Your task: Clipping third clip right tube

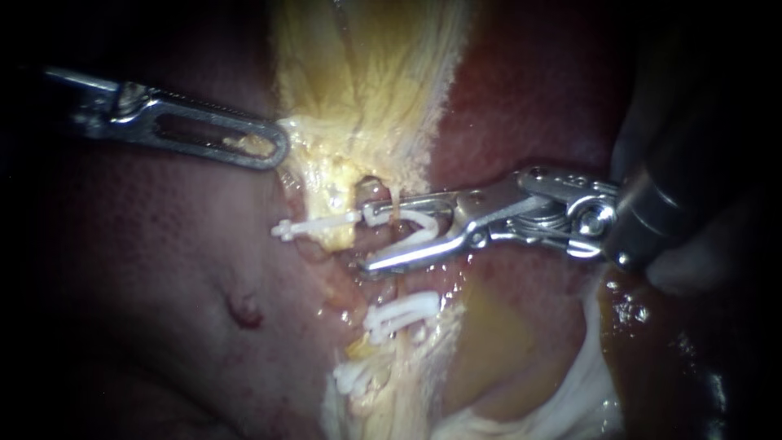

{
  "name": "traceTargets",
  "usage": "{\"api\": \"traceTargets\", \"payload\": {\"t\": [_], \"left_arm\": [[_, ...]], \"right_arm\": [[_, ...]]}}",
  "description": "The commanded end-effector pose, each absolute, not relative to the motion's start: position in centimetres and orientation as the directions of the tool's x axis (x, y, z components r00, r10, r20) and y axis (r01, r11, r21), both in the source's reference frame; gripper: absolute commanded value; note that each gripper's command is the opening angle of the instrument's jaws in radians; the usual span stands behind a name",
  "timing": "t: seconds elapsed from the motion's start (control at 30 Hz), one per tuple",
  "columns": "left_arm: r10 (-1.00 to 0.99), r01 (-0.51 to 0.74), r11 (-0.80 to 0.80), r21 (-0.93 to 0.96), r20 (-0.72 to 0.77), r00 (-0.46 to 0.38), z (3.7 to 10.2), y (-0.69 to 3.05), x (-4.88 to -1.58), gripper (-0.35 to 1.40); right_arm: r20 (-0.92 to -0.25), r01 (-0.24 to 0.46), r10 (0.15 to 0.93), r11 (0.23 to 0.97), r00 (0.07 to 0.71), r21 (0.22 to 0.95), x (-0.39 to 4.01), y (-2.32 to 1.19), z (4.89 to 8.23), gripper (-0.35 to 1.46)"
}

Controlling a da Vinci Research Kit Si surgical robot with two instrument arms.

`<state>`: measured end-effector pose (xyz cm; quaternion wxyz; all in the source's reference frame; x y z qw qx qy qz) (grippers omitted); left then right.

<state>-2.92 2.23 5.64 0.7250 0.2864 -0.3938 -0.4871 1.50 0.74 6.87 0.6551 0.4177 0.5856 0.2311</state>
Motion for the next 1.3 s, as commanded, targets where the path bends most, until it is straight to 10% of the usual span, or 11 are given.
{"api": "traceTargets", "payload": {"t": [0.03,0.5,1.3], "left_arm": [[-0.932,0.480,0.362,0.799,0.292,0.215,5.64,2.23,-2.92,-0.35],[-0.932,0.480,0.362,0.799,0.292,0.216,5.65,2.24,-2.91,-0.35],[-0.932,0.481,0.362,0.799,0.293,0.215,5.68,2.23,-2.92,-0.35]], "right_arm": [[-0.567,0.195,0.798,0.535,0.203,0.822,1.50,0.74,6.84,0.50],[-0.515,0.320,0.844,0.453,0.146,0.832,1.52,0.69,6.46,0.50],[-0.499,0.302,0.856,0.444,0.134,0.844,1.32,0.84,6.57,0.26]]}}
